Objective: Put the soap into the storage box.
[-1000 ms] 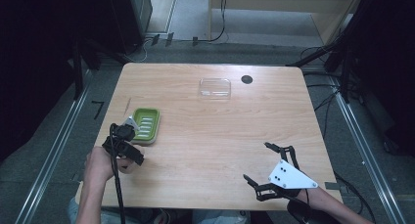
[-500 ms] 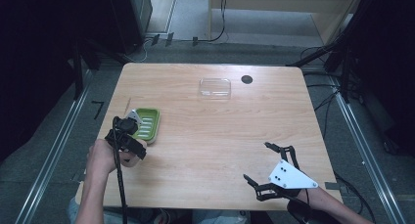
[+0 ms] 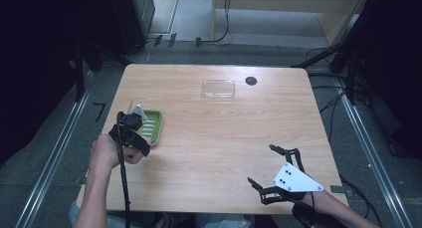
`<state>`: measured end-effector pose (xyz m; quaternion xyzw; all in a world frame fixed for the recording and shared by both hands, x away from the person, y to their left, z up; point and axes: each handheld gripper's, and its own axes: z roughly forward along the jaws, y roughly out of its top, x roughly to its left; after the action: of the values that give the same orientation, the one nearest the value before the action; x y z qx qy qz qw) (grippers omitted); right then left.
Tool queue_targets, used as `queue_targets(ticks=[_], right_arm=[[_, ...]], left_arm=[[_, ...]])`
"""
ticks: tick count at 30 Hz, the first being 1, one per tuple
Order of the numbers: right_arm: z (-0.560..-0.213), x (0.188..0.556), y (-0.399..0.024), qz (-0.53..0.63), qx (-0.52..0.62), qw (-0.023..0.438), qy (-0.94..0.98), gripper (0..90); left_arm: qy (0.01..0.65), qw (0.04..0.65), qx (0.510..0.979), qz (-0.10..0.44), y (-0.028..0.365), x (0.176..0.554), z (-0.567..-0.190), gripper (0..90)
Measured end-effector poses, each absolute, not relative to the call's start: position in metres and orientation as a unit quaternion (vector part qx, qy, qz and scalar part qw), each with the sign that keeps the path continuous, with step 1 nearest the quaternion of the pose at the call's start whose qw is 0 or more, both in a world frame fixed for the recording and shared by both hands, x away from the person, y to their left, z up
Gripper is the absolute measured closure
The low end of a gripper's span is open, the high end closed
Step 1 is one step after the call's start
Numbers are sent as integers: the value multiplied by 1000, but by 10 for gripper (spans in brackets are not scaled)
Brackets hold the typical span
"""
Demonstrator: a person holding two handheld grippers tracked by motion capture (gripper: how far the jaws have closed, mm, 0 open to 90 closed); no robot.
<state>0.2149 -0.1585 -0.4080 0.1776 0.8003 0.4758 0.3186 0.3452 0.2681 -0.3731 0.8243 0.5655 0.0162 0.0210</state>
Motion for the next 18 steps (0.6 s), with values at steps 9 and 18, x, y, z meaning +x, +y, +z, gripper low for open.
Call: queue_targets(ticks=[9, 18], right_arm=[[-408, 215, -158, 476, 178, 319, 800, 0], [-408, 215, -159, 476, 178, 318, 800, 0]], left_arm=[[557, 20, 830, 19, 261, 353, -367, 336], [556, 21, 830, 24, 257, 363, -363, 336]])
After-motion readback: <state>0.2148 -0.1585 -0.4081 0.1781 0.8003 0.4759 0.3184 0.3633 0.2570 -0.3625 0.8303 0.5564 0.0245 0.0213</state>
